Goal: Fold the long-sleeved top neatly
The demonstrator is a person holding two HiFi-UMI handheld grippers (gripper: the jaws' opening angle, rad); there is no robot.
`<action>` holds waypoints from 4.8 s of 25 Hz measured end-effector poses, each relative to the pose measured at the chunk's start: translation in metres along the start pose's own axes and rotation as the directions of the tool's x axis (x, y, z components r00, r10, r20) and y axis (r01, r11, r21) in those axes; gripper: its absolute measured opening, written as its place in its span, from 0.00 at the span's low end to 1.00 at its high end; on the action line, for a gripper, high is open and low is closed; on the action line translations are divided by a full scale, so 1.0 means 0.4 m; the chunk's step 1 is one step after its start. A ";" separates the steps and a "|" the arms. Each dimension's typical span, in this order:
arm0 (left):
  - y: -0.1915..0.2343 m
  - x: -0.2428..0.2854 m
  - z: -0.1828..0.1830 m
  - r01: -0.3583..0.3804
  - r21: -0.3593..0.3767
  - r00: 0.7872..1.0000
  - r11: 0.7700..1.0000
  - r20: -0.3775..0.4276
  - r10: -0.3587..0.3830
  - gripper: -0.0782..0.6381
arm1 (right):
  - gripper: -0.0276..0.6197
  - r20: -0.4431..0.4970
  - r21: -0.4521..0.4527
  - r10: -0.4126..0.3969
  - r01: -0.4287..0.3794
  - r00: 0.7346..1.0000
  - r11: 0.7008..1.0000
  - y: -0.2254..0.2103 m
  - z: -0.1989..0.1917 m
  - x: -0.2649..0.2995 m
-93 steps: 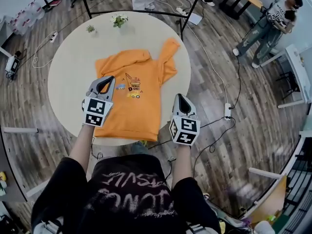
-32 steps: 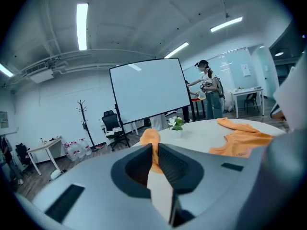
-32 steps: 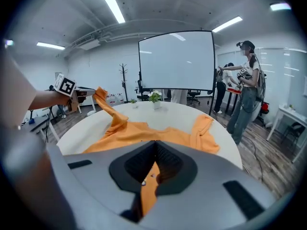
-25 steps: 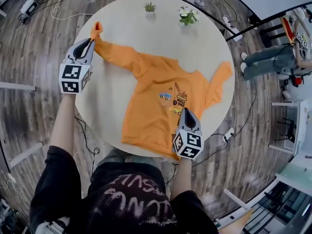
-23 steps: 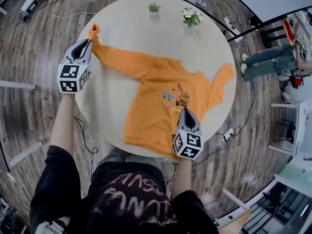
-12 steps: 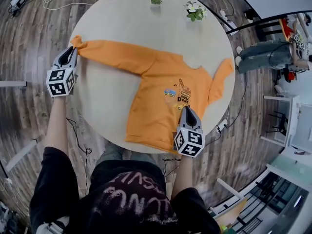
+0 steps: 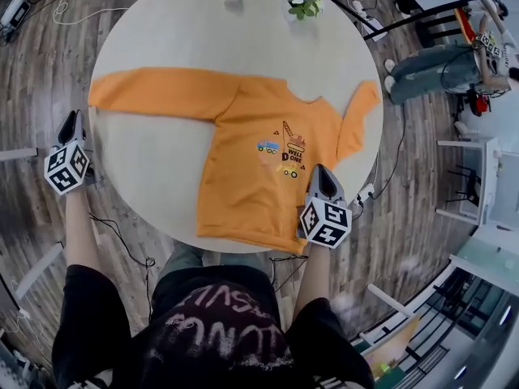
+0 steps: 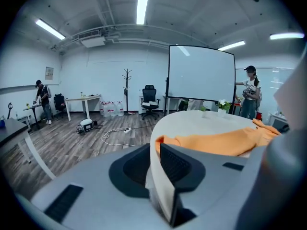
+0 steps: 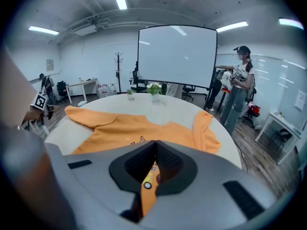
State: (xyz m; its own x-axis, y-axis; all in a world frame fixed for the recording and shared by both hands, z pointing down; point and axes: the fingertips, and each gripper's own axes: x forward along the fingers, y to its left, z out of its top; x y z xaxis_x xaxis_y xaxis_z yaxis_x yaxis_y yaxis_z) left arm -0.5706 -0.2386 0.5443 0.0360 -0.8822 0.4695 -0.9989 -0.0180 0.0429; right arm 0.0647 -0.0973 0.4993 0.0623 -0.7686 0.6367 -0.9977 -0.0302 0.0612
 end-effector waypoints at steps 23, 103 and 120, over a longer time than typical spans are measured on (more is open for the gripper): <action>-1.065 -0.094 -0.112 0.413 0.500 0.906 0.761 -0.311 -0.287 0.12 | 0.30 -0.009 0.420 0.144 -0.127 0.989 0.898 -0.597 0.124 0.516; -1.046 -0.619 -0.530 0.672 0.668 0.738 0.319 -0.571 -0.359 0.37 | 0.28 -0.292 -0.662 0.216 -0.360 0.932 0.658 -0.164 -0.539 -0.171; -0.969 -0.712 -0.523 0.670 0.680 0.740 0.297 -0.580 -0.342 0.15 | 0.11 -0.331 -0.674 0.275 -0.430 0.903 0.600 -0.123 -0.589 -0.349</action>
State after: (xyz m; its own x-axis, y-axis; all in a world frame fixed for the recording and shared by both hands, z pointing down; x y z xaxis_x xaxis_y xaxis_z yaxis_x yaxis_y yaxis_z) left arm -0.1877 0.1178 0.5784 0.3850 -0.3736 0.8439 -0.2927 -0.9166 -0.2723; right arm 0.1118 0.1622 0.5885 -0.2088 -0.4907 0.8459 -0.6070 0.7432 0.2813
